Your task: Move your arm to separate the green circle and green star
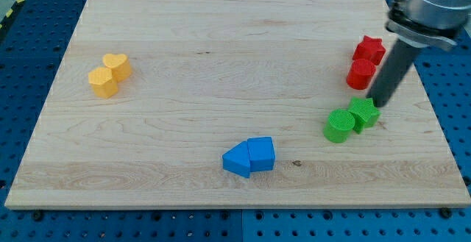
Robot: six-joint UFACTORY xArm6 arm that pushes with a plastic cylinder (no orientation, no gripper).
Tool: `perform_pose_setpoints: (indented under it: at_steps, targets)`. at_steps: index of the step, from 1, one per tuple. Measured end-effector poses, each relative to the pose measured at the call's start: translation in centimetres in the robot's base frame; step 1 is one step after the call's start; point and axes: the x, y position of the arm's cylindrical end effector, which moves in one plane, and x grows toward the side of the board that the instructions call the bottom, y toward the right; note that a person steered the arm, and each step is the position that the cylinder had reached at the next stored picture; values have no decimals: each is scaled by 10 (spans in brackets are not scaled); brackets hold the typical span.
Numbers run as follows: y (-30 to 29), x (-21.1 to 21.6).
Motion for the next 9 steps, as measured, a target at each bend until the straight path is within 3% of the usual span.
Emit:
perform_pose_setpoints:
  at_steps: [1,3,6,9]
  targets:
    - [-40,-11]
    - [-87,33]
    - [-83,64]
    - [-8,61]
